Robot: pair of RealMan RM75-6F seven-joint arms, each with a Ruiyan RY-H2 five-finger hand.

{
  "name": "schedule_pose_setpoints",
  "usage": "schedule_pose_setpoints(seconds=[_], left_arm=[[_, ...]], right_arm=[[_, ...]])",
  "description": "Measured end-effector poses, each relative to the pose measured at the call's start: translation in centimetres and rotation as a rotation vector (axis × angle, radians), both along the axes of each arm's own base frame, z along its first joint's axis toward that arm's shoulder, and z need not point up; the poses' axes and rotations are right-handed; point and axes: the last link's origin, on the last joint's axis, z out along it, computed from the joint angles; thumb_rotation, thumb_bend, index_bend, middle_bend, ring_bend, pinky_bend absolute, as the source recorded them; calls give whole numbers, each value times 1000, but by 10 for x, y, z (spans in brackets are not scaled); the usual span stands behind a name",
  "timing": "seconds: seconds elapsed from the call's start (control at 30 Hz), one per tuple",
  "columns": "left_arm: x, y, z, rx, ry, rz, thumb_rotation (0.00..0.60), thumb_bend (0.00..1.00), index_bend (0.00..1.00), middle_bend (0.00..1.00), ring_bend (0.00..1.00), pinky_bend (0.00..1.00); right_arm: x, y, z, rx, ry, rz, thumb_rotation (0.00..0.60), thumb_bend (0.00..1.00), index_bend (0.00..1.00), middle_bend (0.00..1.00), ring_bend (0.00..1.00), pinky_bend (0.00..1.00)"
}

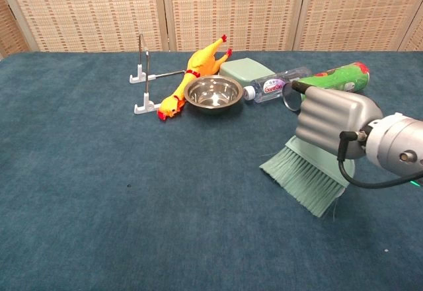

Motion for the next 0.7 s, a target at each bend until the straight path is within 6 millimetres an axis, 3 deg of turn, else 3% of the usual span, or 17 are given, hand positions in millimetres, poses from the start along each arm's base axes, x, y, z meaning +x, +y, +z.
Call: schedule_pose_setpoints(seconds=[0.5, 0.7], left_arm=[[-1, 2, -6, -16, 19, 12, 600, 468, 0, 0, 0, 60], [-3, 1, -8, -22, 25, 15, 600, 468, 0, 0, 0, 60]], right_arm=[[-55, -14, 28, -89, 92, -92, 600, 425, 921, 736, 391, 53], [-68, -17, 35, -110, 109, -117, 600, 425, 921, 736, 392, 53]])
